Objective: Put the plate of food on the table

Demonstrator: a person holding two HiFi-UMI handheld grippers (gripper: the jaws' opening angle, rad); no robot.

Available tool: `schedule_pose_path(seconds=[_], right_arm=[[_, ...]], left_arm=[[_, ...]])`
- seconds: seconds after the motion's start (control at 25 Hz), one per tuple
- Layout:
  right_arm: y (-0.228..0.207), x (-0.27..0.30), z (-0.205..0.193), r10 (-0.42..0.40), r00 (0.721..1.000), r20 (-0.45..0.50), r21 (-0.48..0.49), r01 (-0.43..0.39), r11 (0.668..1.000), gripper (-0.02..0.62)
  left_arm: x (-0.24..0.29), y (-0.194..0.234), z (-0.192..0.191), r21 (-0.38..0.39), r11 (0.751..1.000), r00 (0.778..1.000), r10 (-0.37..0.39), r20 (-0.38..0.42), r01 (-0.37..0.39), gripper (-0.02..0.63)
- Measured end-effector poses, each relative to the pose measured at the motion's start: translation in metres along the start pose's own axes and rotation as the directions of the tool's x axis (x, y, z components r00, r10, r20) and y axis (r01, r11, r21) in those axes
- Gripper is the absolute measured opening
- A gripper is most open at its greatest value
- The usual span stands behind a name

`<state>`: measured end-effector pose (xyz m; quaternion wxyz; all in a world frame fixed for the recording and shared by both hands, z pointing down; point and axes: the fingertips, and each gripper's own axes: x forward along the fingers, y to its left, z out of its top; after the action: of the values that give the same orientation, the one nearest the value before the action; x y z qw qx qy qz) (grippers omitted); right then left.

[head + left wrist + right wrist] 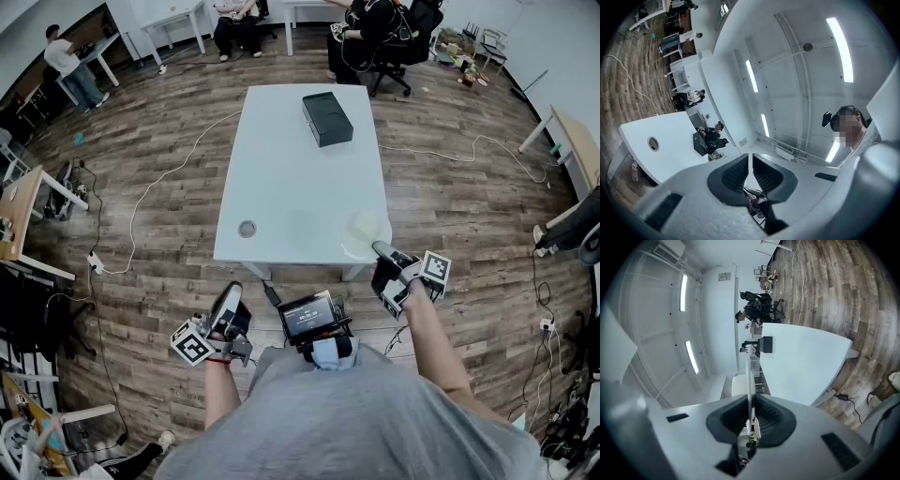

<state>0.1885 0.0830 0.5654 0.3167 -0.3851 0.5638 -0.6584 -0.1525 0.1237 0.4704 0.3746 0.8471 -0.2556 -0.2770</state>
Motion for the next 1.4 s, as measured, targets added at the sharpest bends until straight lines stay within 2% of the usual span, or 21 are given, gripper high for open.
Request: schedule_pose_path(seconds=[0.64,1.0,1.08,1.16,1.32,1.4], right_arm=[[0.011,0.002,0.008,0.028,0.999,0.019,-0.015,-0.028,0.999,0.048],[0.009,0.008,0.003,0.015,1.0,0.013,-0.001,-0.015,1.0,0.048],[0.009,0.01,0.001,0.014,1.0,0.007,-0.008,-0.014,1.0,0.048],[0.011,0.013,-0.002,0.017,1.0,-0.001,-0.018,-0.017,1.0,0.048],[0.015,0.02,-0.011,0.022,1.0,-0.016,-0.031,-0.023,0.999,0.048],[0.018,0.024,-0.016,0.028,0.999,-0.025,-0.028,-0.029,0.999,0.048]], left_arm=[[0.004,-0.001,-0.007,-0.014,1.0,1.0,-0.015,-0.013,0.015,0.032],[0.007,0.003,0.001,0.008,1.0,1.0,-0.017,-0.015,0.017,0.032],[0.009,0.009,0.002,0.035,0.999,1.0,0.008,-0.023,-0.007,0.032],[0.012,0.017,0.004,0.094,0.994,0.998,0.055,-0.033,-0.051,0.031],[0.02,0.037,0.004,0.261,0.952,0.981,0.181,-0.067,-0.157,0.032],[0.026,0.049,0.0,0.3,0.937,0.972,0.217,-0.096,-0.179,0.032]])
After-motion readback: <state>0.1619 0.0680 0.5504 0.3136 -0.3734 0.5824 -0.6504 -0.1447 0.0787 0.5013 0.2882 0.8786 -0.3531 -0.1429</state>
